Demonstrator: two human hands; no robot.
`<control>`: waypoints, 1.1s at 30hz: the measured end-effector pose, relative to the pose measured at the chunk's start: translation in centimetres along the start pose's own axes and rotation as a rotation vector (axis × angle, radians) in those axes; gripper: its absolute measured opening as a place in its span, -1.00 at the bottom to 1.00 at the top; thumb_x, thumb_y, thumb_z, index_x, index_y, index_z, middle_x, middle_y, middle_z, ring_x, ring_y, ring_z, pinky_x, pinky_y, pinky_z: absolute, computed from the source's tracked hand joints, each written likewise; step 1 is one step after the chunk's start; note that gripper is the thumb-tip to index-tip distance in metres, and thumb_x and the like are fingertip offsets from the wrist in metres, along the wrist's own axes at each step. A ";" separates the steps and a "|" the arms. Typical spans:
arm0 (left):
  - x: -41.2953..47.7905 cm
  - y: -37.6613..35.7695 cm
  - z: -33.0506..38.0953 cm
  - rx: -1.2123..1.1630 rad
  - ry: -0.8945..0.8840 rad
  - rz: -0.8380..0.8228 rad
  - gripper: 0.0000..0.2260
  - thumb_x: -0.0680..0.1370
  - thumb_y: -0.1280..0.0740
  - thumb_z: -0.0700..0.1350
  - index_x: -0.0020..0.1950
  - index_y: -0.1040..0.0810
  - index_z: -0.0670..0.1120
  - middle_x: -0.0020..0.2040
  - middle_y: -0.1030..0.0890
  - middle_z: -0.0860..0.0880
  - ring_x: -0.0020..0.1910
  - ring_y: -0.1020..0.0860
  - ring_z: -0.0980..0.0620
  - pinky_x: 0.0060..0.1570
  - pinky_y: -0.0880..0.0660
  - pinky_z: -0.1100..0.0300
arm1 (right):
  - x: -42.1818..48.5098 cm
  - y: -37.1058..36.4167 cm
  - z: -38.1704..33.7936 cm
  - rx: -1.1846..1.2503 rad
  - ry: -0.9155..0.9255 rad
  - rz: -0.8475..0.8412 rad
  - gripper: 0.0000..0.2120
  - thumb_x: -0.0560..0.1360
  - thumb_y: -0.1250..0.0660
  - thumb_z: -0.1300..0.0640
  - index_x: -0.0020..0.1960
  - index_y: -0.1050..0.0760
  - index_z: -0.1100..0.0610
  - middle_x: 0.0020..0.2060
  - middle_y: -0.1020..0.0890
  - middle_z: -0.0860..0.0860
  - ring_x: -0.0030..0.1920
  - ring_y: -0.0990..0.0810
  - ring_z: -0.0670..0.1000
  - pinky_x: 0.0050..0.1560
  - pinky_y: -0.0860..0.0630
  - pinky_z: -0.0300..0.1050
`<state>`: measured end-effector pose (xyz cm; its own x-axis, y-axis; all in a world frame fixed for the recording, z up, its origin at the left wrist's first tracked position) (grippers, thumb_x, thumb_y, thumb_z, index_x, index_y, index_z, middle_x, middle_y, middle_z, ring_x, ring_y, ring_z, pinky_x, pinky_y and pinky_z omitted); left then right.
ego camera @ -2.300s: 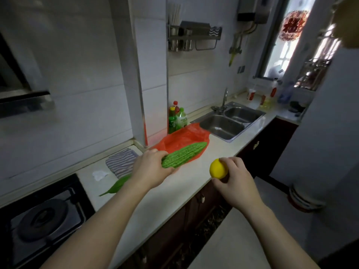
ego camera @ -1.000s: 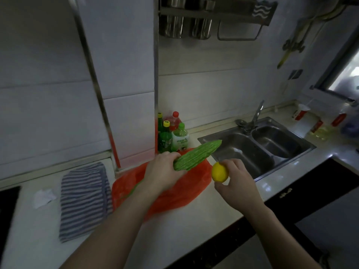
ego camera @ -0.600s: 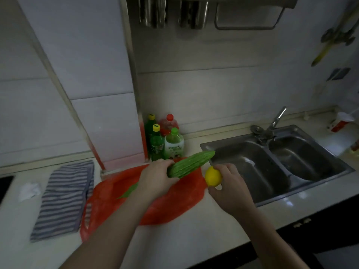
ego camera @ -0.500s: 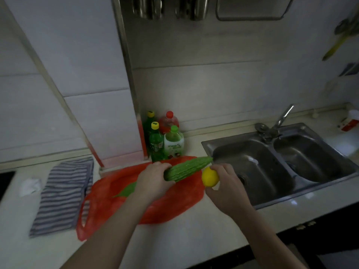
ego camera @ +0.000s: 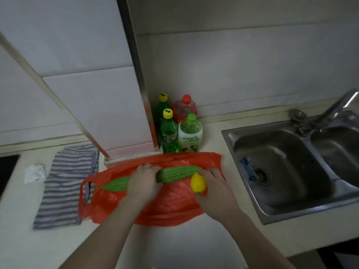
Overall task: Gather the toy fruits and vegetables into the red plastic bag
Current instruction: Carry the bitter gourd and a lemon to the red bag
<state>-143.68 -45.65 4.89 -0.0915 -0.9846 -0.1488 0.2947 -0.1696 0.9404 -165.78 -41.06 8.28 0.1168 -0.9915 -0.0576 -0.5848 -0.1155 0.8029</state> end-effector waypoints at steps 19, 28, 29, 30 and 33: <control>4.9 -5.3 -1.6 0.035 -0.066 -0.011 -0.51 0.45 -0.41 0.01 0.37 -0.45 -0.02 0.15 -0.49 -0.05 0.15 -0.42 -0.11 0.18 -0.43 -0.01 | 5.9 -7.1 2.6 -0.049 -0.223 -0.046 -0.49 0.34 -0.42 0.11 0.27 -0.41 0.07 0.13 -0.39 0.02 0.06 -0.50 0.12 -0.01 -0.47 -0.09; 5.2 -5.4 -0.2 -0.006 -0.095 0.010 -0.49 0.50 -0.37 0.01 0.43 -0.39 -0.04 0.20 -0.47 -0.06 0.18 -0.40 -0.10 0.22 -0.39 0.03 | 5.9 -6.7 2.9 -0.051 -0.247 0.001 -0.45 0.34 -0.43 0.11 0.31 -0.38 0.04 0.16 -0.38 0.00 0.08 -0.48 0.09 -0.03 -0.43 -0.14; 5.1 -5.5 0.2 -0.017 -0.096 0.002 -0.49 0.52 -0.35 0.03 0.45 -0.37 -0.03 0.22 -0.46 -0.05 0.20 -0.39 -0.10 0.22 -0.39 0.03 | 5.9 -6.6 3.1 -0.048 -0.258 0.004 -0.45 0.34 -0.43 0.10 0.30 -0.38 0.04 0.16 -0.38 0.00 0.07 -0.48 0.07 -0.03 -0.41 -0.16; 4.9 -5.5 0.5 -0.029 -0.091 -0.005 -0.49 0.53 -0.34 0.04 0.46 -0.36 -0.03 0.23 -0.45 -0.05 0.21 -0.38 -0.09 0.22 -0.39 0.03 | 5.8 -6.4 3.2 -0.048 -0.263 0.010 -0.45 0.34 -0.43 0.10 0.30 -0.38 0.04 0.15 -0.38 -0.01 0.07 -0.47 0.07 -0.04 -0.38 -0.18; 4.5 -5.7 1.4 -0.053 -0.075 -0.009 -0.51 0.55 -0.32 0.04 0.46 -0.35 -0.02 0.24 -0.45 -0.04 0.24 -0.37 -0.09 0.25 -0.37 0.04 | 5.3 -5.9 3.5 -0.044 -0.277 0.010 -0.45 0.34 -0.42 0.12 0.30 -0.38 0.02 0.16 -0.37 -0.02 0.08 -0.45 0.04 -0.03 -0.36 -0.20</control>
<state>-147.08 -49.03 -0.76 -0.1649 -0.9774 -0.1323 0.3431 -0.1827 0.9214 -164.51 -45.88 1.19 -0.1160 -0.9720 -0.2045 -0.5488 -0.1089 0.8289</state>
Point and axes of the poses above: each hand's wrist, its own x-axis towards the middle knuckle, its own y-axis out of the back of the hand, z = x × y, the point moved 5 cm from there along x, towards the middle knuckle
